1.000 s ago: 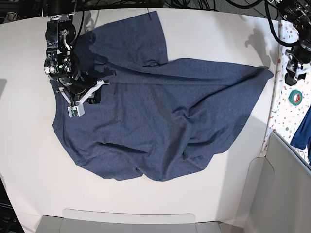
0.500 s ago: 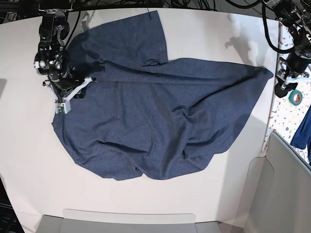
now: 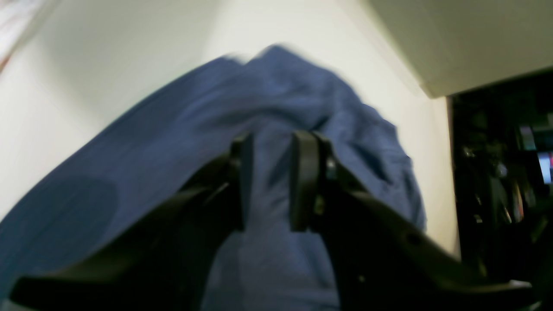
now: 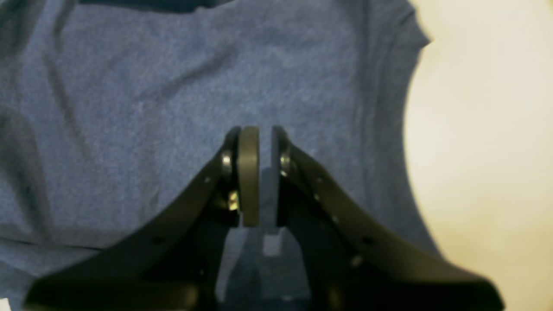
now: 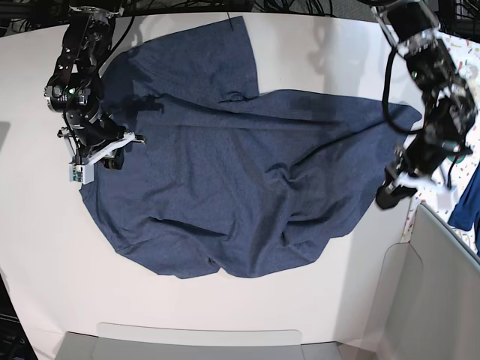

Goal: Layout the t-shirt on the table in an organized manner, then fold the t-shirt properly
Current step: 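Move the left gripper to the hem corner and grasp it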

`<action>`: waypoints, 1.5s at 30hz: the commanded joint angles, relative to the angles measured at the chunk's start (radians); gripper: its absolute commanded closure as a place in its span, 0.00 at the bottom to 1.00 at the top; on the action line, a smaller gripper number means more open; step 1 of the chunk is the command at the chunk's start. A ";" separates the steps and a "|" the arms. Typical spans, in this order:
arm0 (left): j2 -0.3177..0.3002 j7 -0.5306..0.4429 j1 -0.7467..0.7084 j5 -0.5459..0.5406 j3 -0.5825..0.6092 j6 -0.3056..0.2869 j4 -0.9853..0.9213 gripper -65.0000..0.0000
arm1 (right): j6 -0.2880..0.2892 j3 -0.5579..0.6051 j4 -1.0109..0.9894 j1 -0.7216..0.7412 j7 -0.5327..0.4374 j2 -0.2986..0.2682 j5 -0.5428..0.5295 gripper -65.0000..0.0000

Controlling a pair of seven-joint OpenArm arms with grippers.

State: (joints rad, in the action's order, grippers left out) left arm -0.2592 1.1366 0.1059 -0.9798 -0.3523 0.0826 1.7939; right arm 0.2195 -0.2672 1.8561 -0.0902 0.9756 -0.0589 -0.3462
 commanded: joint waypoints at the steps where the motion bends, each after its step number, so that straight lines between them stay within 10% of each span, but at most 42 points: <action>1: -0.010 -0.005 0.059 -0.020 0.029 -0.001 -0.016 0.84 | 0.004 -0.002 0.017 0.010 -0.019 0.000 -0.009 0.91; 9: -0.007 -0.080 0.378 -0.020 0.235 0.001 -0.529 0.84 | 0.004 -0.001 0.015 -0.016 -0.017 -0.002 -0.009 0.91; 18: -0.005 -0.452 0.621 -0.020 0.592 0.001 -1.026 0.84 | 0.004 -0.001 0.012 -0.061 -0.017 -0.002 -0.009 0.92; 29: 0.053 -0.663 0.684 -0.020 0.789 0.001 -1.195 0.84 | 0.004 -0.001 0.010 -0.118 -0.016 -0.002 -0.007 0.92; 45: 0.034 -0.685 0.684 -0.018 0.855 0.010 -1.201 0.84 | 0.005 -0.001 -0.117 -0.205 -0.022 -0.046 -0.007 0.92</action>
State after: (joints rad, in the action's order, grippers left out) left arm -0.2115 0.4709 0.7513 -0.9966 0.5053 0.0967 0.5816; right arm 0.2420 -0.2653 1.7466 -0.2771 0.8680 -0.1001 -0.4019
